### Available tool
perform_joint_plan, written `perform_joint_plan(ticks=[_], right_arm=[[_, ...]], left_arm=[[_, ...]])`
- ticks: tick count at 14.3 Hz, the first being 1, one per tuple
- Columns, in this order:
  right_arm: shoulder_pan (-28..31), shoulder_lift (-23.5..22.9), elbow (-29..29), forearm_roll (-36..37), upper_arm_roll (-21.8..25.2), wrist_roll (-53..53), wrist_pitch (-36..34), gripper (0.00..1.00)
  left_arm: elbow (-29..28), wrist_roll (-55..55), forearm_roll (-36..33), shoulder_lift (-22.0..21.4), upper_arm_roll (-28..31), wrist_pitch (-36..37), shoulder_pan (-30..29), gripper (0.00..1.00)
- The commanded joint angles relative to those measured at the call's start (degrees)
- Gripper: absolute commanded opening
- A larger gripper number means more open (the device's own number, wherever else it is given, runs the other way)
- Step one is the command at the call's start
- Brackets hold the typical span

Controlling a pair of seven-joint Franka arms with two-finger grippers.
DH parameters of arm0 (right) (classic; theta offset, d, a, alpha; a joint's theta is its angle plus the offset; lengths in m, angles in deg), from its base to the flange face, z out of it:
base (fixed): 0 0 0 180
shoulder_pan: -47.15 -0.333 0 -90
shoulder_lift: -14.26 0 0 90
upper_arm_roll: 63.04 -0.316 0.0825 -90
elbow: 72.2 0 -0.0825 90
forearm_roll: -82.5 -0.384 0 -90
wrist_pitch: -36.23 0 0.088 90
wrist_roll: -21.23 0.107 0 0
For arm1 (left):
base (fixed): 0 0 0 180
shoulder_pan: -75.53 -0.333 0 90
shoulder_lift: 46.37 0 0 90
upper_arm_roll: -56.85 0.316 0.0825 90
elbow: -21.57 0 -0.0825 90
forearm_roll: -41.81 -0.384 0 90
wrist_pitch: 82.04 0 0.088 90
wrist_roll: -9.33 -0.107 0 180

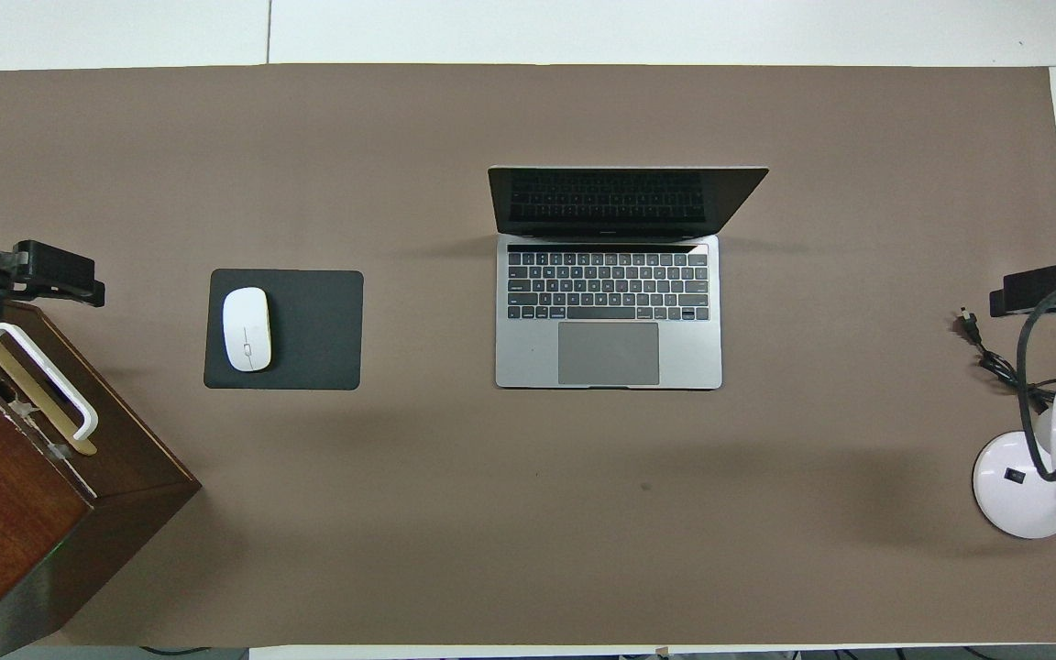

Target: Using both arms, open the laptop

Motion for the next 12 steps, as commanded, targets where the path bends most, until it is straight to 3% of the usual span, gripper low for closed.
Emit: perform_joint_plan(ticks=[1, 4, 12], right_arm=[[0.95, -0.02, 0.70, 1.64, -0.06, 0.80, -2.04, 1.00], [0.95, 0.16, 0.70, 5.41, -0.23, 0.80, -2.75, 1.00], [0.95, 0.33, 0.70, 5.42, -0.41, 1.24, -3.37, 1.00]], left_arm=[[1.43, 0.91, -1.14, -0.03, -0.33, 2.70, -0.20, 1.00], [1.35, 0.91, -1.05, -0.12, -0.33, 2.70, -0.20, 1.00], [1.17, 0.91, -1.05, -0.21, -0.33, 2.79, -0.20, 1.00]])
